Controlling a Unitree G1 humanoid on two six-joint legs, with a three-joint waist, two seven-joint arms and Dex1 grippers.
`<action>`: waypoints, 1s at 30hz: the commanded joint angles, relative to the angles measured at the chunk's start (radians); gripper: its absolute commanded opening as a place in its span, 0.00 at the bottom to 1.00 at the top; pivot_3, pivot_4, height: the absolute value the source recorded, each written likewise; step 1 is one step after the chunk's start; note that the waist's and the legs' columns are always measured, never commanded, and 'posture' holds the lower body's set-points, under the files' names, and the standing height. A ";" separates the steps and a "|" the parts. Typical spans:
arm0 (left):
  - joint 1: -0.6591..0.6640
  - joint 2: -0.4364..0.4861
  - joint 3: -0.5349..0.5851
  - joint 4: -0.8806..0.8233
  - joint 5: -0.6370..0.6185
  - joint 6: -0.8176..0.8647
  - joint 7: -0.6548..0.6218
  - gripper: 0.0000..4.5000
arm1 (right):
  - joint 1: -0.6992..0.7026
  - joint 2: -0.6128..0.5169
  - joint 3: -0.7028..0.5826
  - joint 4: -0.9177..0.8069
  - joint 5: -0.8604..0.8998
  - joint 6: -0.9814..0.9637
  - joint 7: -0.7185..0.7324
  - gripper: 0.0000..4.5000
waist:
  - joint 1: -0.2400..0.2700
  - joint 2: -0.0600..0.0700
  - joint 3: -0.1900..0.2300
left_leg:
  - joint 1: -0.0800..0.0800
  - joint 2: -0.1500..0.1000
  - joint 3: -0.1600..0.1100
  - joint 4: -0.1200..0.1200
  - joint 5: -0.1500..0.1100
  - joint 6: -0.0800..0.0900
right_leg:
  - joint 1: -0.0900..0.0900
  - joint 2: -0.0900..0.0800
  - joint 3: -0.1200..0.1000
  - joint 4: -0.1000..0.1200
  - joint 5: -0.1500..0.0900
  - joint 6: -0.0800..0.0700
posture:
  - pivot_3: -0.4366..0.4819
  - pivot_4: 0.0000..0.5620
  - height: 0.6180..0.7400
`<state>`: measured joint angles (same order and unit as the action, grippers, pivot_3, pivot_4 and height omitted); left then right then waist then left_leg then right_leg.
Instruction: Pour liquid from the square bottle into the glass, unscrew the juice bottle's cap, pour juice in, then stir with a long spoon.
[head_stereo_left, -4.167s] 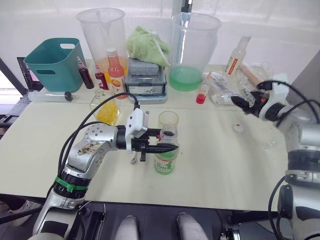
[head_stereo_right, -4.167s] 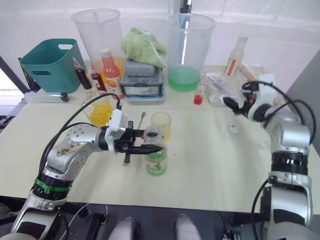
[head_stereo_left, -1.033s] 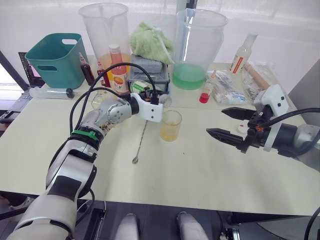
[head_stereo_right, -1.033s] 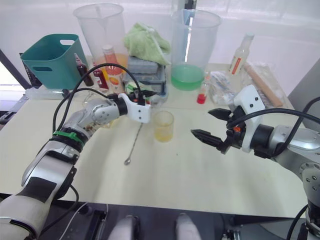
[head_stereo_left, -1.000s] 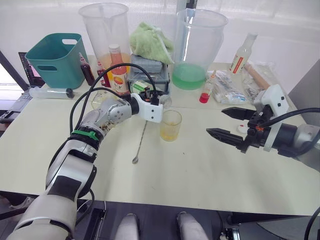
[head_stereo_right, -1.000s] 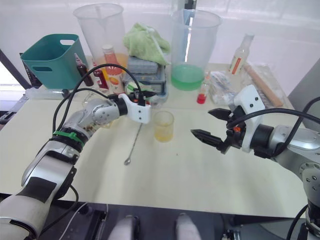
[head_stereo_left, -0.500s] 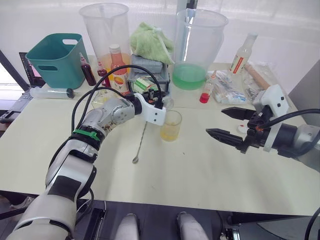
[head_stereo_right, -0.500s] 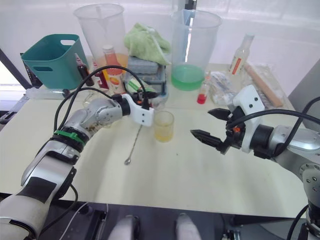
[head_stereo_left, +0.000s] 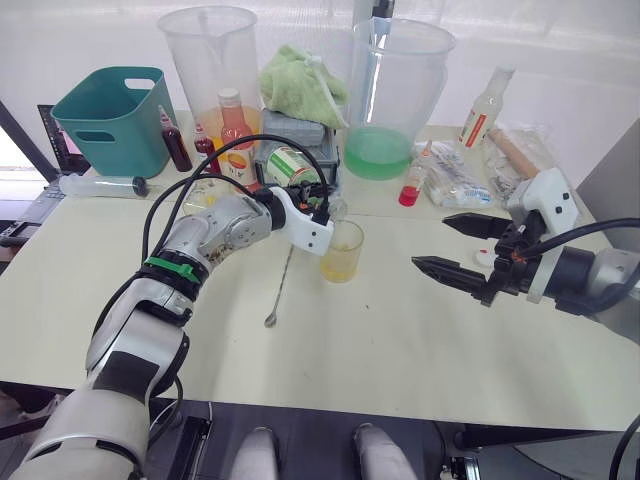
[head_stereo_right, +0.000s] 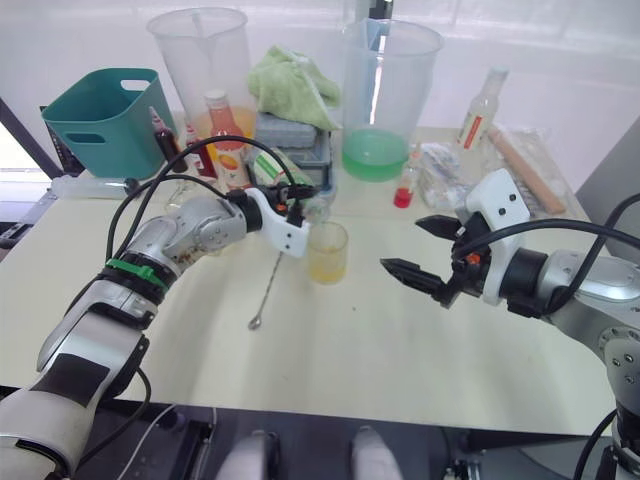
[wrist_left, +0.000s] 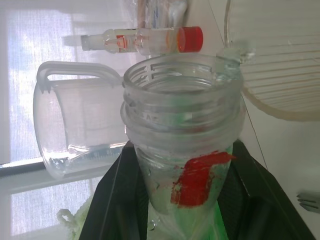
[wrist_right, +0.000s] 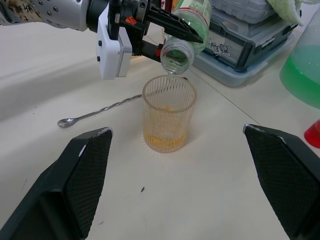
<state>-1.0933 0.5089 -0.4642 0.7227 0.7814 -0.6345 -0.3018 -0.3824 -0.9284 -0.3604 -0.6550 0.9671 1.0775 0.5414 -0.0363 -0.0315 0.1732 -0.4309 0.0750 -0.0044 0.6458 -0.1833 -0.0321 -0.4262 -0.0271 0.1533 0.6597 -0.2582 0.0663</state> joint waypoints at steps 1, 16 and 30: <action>-0.029 0.014 -0.001 -0.049 0.012 -0.004 0.032 0.31 | -0.013 -0.008 -0.006 -0.009 -0.001 -0.035 -0.001 0.99 | 0.000 0.000 0.000 | 0.000 0.000 0.000 0.000 0.000 0.000 | 0.000 0.000 0.000 0.000 0.000 0.000 | 0.48 0.27 0.73; -0.028 0.023 -0.022 -0.065 0.055 0.007 0.063 0.31 | -0.015 -0.016 0.003 -0.001 -0.002 -0.055 0.000 0.99 | 0.000 0.000 0.000 | 0.000 0.000 0.000 0.000 0.000 0.000 | 0.000 0.000 0.000 0.001 0.000 -0.001 | 0.48 0.27 0.73; -0.034 0.025 -0.024 -0.068 0.068 0.015 0.069 0.31 | -0.017 -0.015 0.011 0.001 -0.006 -0.061 0.001 0.99 | 0.000 0.000 0.000 | 0.000 0.000 0.000 0.001 0.000 0.000 | 0.000 0.000 0.000 0.002 0.001 -0.001 | 0.48 0.27 0.73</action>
<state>-1.0934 0.5225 -0.4980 0.6927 0.8503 -0.6276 -0.2593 -0.3851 -0.9285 -0.3325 -0.6433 0.9633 1.0442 0.5421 -0.0363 -0.0315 0.1732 -0.4307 0.0748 -0.0046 0.6471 -0.1833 -0.0320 -0.4262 -0.0272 0.1533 0.6621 -0.2577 0.0655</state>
